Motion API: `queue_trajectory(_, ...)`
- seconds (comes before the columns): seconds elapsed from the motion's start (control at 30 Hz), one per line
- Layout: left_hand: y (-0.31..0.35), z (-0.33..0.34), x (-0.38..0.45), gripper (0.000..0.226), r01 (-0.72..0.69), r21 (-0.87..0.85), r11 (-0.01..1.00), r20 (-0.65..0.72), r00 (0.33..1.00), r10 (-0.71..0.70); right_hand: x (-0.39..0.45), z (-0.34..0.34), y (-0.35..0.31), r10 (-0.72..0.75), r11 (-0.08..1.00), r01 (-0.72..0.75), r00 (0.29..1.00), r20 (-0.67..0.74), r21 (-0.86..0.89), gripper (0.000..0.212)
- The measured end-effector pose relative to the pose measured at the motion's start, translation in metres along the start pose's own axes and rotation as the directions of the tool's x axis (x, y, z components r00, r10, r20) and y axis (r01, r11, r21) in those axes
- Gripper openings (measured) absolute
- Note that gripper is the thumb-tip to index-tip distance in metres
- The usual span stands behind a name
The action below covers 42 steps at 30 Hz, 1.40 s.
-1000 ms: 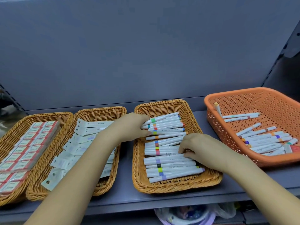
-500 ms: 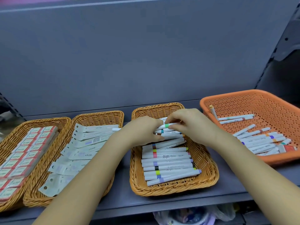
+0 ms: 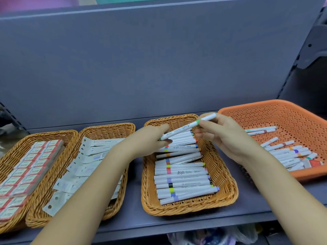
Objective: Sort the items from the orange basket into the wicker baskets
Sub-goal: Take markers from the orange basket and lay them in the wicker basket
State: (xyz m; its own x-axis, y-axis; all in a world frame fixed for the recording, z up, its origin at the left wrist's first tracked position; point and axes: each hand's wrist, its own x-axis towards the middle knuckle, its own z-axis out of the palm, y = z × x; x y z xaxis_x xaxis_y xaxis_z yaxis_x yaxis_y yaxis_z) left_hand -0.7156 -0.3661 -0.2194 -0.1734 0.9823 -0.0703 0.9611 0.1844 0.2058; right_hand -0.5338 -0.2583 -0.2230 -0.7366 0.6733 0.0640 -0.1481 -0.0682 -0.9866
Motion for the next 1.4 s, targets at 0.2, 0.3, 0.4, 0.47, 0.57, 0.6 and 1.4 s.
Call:
queue_trajectory(0.2,0.008,0.000,0.001,0.018,-0.032,0.001,0.999,0.012,0.999,0.032,0.000,0.020,0.007,0.017,0.989,-0.016,1.000,-0.010,0.149,0.014)
queue_trajectory(0.3,0.000,0.001,-0.001,0.017,0.010,0.018,1.000,0.024,1.000,-0.011,0.002,0.021,0.004,-0.056,0.996,0.059,0.998,-0.043,0.060,0.017)
queue_trajectory(0.4,-0.010,0.002,-0.005,0.015,0.068,0.032,0.997,0.030,0.997,-0.069,0.002,0.016,-0.002,-0.240,0.901,0.219,0.971,-0.010,-0.374,0.020)
queue_trajectory(0.47,-0.015,0.001,-0.006,0.015,0.095,0.039,0.995,0.022,0.995,-0.096,0.004,0.015,0.002,-0.283,0.627,0.304,0.947,0.153,-0.717,0.018)
queue_trajectory(0.57,-0.022,-0.001,-0.009,0.016,0.115,0.039,0.993,0.010,0.993,-0.115,0.013,0.025,0.019,-0.060,0.240,0.394,0.918,0.391,-0.887,0.022)
queue_trajectory(0.6,-0.023,-0.002,-0.010,0.016,0.116,0.041,0.992,0.004,0.993,-0.117,0.015,0.029,0.025,0.031,0.156,0.408,0.908,0.417,-0.900,0.028)
queue_trajectory(1.4,0.002,0.003,0.005,0.020,-0.024,0.084,0.996,0.013,1.000,0.023,0.030,0.044,0.033,-0.040,0.819,0.113,0.989,0.141,-0.563,0.004)
